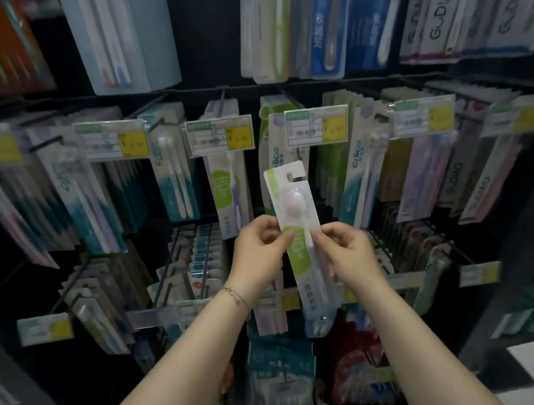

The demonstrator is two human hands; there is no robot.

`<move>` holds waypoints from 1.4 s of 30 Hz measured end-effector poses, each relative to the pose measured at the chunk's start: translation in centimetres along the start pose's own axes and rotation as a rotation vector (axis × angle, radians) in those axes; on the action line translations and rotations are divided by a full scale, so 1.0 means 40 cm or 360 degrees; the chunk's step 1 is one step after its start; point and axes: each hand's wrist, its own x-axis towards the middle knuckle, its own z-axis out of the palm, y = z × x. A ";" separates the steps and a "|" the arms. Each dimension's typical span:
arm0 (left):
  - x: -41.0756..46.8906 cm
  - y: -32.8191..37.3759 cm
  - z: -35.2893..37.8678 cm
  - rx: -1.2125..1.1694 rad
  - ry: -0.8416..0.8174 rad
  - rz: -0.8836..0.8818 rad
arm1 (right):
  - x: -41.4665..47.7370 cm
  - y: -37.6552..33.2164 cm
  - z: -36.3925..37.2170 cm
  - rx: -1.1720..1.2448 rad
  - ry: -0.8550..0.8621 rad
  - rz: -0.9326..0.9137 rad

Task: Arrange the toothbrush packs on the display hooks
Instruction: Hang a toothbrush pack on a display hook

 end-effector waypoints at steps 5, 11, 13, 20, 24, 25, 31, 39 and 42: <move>0.029 0.033 -0.007 -0.0038 0.0049 0.0023 | 0.031 -0.030 0.008 -0.0022 0.0015 -0.0003; 0.065 0.042 0.004 -0.0091 0.0032 -0.0011 | 0.063 -0.051 -0.005 -0.0152 0.0025 -0.0072; 0.074 0.042 0.019 -0.0091 0.0005 -0.0014 | 0.068 -0.046 -0.019 -0.0155 0.0054 -0.0063; 0.097 0.042 0.101 -0.0123 -0.0109 0.0038 | 0.093 -0.026 -0.088 -0.0099 0.0181 -0.0065; 0.095 0.054 0.160 -0.0176 -0.0128 0.0071 | 0.116 -0.011 -0.136 -0.0047 0.0222 -0.0093; 0.100 0.055 0.176 -0.0192 -0.0120 0.0074 | 0.125 -0.008 -0.148 -0.0034 0.0230 -0.0106; 0.140 0.073 0.269 -0.0271 0.0028 0.0190 | 0.178 -0.007 -0.226 0.0010 0.0206 -0.0275; 0.148 0.086 0.367 -0.0359 0.0160 0.0295 | 0.226 -0.018 -0.316 -0.0044 0.0103 -0.0494; 0.144 0.090 0.375 -0.0332 0.0202 0.0333 | 0.233 -0.007 -0.326 -0.0055 0.0060 -0.0492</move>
